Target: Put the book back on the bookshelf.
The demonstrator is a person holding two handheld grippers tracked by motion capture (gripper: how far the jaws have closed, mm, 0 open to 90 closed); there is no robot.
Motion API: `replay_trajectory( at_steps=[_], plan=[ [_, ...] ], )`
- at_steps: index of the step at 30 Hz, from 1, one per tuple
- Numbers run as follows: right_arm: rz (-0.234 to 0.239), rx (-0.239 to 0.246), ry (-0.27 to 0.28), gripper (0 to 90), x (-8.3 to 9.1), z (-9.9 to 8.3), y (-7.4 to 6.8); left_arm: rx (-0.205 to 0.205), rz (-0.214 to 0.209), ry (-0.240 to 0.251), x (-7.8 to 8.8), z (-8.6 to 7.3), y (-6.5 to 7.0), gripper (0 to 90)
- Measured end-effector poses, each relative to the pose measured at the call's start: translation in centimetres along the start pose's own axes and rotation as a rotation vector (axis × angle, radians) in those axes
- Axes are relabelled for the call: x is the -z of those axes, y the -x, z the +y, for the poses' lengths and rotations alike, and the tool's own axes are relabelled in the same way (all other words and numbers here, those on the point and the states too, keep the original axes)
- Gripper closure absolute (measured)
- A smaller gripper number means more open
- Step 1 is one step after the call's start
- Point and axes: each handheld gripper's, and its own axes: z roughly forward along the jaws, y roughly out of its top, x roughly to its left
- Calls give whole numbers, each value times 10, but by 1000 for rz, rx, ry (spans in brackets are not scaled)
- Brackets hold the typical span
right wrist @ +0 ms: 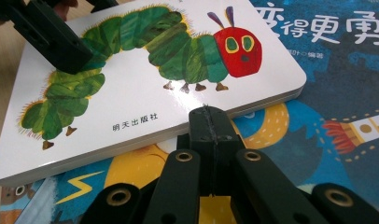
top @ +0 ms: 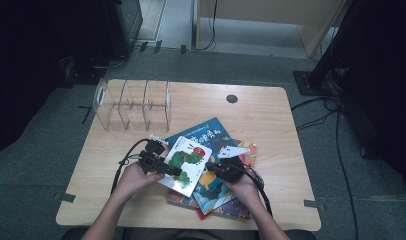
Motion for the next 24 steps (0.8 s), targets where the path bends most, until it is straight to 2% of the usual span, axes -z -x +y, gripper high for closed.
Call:
replay_trajectory(
  at_steps=[3, 5, 7, 8, 9, 11, 12, 14, 18, 21, 24],
  plan=[
    [-5, 11, -2, 900, 0, 0, -2, 3, 9, 11, 5, 1, 2, 235],
    [-3, 10, -4, 900, 0, 0, -1, 10, -23, 25, 8, 2, 1, 271],
    [-1, 9, -1, 900, -1, 0, -2, 32, -117, 61, 11, 5, 1, 352],
    [3, 16, -3, 900, -1, 0, -2, 32, -193, 66, 11, 7, 2, 445],
    [21, 26, -3, 900, -2, 1, -3, 24, -214, 54, 10, 11, 6, 508],
    [20, 61, -7, 900, -4, 2, -8, -14, -136, 23, 11, 17, 14, 475],
    [4, 81, -5, 900, -4, 2, -11, -18, -125, 12, 13, 20, 16, 468],
    [4, 84, -4, 900, -4, 2, -11, -11, -141, -3, 16, 25, 17, 517],
    [26, 56, -7, 900, -5, 2, -9, 10, -127, -61, 16, 40, 17, 548],
    [33, 58, -9, 900, -5, 3, -9, 35, -155, -80, 16, 48, 17, 632],
    [47, 63, -10, 876, -6, 3, -11, 23, -142, -110, 20, 57, 21, 684]
  ],
)
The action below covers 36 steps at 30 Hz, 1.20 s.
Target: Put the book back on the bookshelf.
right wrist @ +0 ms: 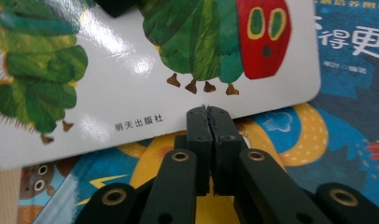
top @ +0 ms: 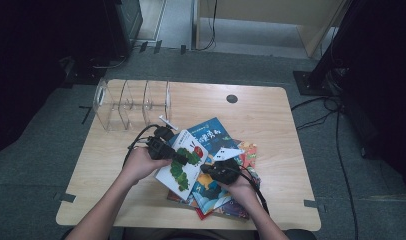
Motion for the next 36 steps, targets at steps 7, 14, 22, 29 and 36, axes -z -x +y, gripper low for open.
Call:
replay_trajectory(
  at_steps=[7, 14, 22, 29, 36],
  plan=[
    [1, 28, 3, 743, 1, 0, -2, -90, 93, -69, 13, 16, 14, 782],
    [-35, 81, 3, 577, 1, 0, -4, -155, 208, -78, 26, 18, 18, 782],
    [-62, 141, -6, 533, -1, -1, -11, -160, 245, -37, 44, 13, 14, 782],
    [-69, 130, -7, 504, -1, -1, -10, -154, 267, -25, 58, 11, 13, 782],
    [-91, 123, -10, 442, -1, -1, -10, -143, 298, -16, 69, 10, 11, 782]
  ],
)
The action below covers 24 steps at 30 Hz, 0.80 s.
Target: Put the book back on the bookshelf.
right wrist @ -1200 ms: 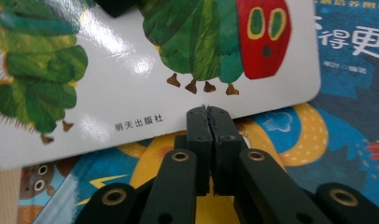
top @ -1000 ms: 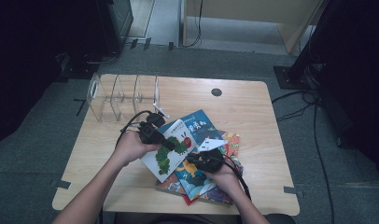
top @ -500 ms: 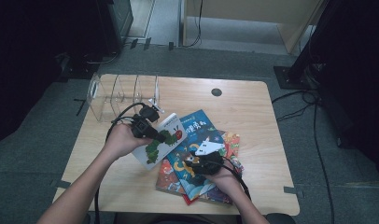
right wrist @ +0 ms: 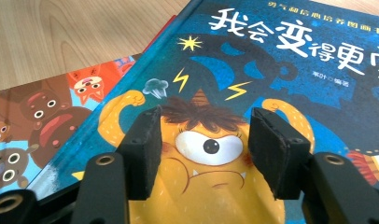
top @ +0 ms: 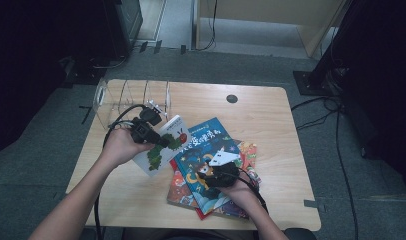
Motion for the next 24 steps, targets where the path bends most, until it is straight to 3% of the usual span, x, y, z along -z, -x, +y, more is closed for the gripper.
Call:
replay_trajectory(
  at_steps=[7, 16, 19, 24],
  plan=[
    [4, 3, -4, 396, 0, 0, 0, 13, 25, 8, 17, -5, -8, 782],
    [1, 5, -3, 368, -1, 0, 0, 59, 66, -3, 39, -13, -16, 782],
    [1, 6, -4, 368, -1, 0, 0, 69, 60, -4, 45, -15, -19, 782],
    [6, 7, -5, 349, -1, 0, 0, 89, 81, 13, 59, -14, -27, 782]
  ],
)
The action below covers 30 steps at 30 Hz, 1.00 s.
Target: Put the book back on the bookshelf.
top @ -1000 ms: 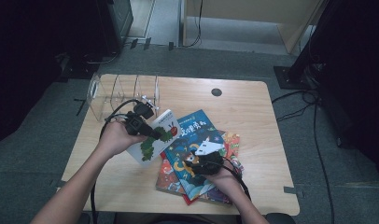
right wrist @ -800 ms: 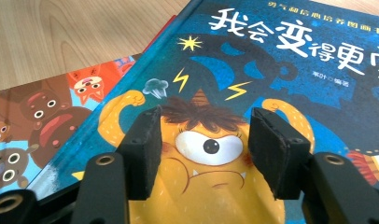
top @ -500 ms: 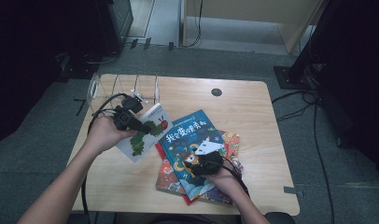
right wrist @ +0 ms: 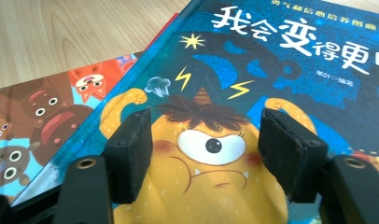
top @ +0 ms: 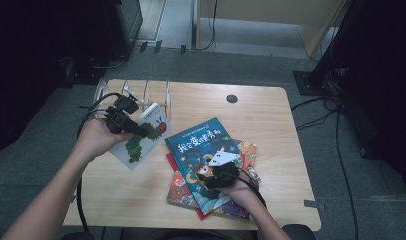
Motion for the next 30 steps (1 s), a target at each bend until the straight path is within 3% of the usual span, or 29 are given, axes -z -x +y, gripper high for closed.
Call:
replay_trajectory(
  at_steps=[3, 8, 19, 30],
  plan=[
    [5, 3, -2, 339, 0, 0, 0, 17, 9, 14, 8, 3, -6, 783],
    [12, 8, -6, 315, 0, 0, -1, 32, 15, -11, 14, 8, -10, 782],
    [14, 8, -7, 315, 0, 0, 0, 86, 32, -15, 27, 18, -27, 783],
    [25, -5, -3, 315, 0, 0, 1, 126, 78, -25, 31, 47, -40, 782]
  ],
)
